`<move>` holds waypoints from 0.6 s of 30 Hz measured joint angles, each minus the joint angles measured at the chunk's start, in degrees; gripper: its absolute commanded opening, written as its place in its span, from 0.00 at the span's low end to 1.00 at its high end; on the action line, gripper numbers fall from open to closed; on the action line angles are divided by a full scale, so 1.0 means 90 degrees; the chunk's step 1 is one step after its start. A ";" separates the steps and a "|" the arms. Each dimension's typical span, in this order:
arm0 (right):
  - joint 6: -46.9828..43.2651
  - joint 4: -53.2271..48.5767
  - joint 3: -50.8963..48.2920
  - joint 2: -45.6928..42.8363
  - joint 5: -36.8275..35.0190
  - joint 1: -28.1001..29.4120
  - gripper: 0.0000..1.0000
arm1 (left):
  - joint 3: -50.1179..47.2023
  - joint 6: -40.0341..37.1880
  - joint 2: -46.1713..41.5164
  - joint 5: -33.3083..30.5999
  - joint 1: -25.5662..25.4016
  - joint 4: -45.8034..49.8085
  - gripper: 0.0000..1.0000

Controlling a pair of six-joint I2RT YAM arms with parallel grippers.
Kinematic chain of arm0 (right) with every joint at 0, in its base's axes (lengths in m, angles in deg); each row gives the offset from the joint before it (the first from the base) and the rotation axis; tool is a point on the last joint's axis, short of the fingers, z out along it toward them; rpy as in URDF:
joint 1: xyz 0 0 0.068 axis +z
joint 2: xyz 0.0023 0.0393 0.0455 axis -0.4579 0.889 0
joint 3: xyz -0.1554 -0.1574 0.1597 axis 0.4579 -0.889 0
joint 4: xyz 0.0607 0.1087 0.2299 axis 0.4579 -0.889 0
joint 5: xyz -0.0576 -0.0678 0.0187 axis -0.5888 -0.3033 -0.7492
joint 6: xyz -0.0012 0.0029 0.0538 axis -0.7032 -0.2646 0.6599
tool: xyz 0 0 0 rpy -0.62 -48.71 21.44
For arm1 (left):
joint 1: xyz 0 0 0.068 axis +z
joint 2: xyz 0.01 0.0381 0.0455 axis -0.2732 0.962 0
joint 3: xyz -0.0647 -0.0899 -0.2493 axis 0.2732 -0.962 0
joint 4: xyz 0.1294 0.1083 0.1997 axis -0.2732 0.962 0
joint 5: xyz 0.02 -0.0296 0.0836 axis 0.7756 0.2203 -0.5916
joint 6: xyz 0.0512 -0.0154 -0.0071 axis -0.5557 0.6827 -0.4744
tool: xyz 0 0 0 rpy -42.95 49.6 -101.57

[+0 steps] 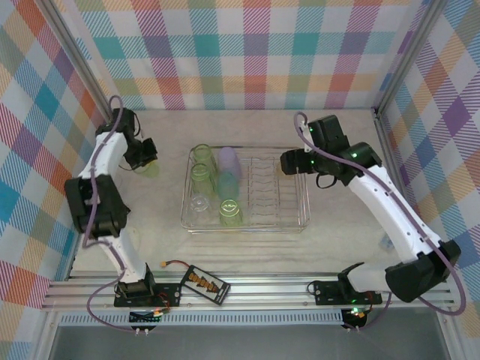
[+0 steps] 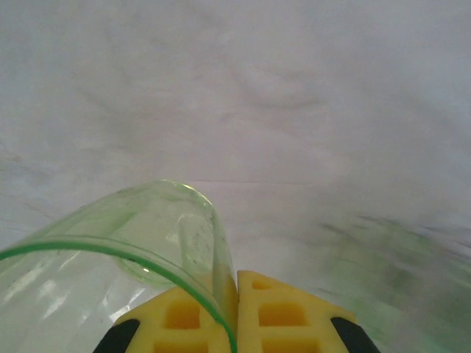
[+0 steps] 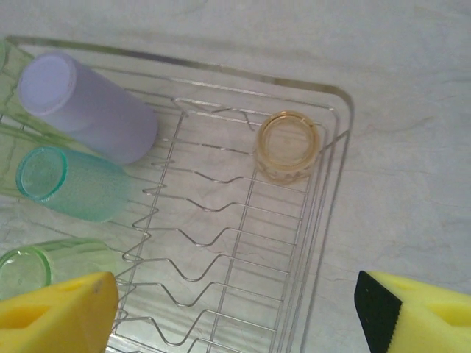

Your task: Load the cups into the dish rack

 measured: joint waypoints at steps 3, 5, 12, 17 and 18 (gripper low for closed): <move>0.0192 -0.0129 0.0250 -0.0049 0.0075 -0.0231 0.92 | -0.0401 0.0867 -0.1302 0.0840 -0.0036 -0.0845 0.00; 0.0381 -0.0226 0.0491 0.0002 0.0474 -0.0602 0.94 | -0.0517 0.1435 -0.1926 0.1348 -0.0100 -0.1506 0.00; 0.1681 0.0709 0.0527 0.0197 0.3665 -0.2363 0.96 | -0.0561 0.3444 -0.2368 0.2919 -0.1008 -0.4456 0.00; 0.2948 0.2341 0.0311 0.0512 0.5549 -0.2317 0.97 | -0.0537 0.4058 -0.1984 0.3521 -0.2004 -0.5598 0.00; 0.3118 0.2611 0.0313 0.0595 0.5807 -0.2266 0.98 | -0.0512 0.4107 -0.1909 0.3614 -0.2183 -0.5736 0.00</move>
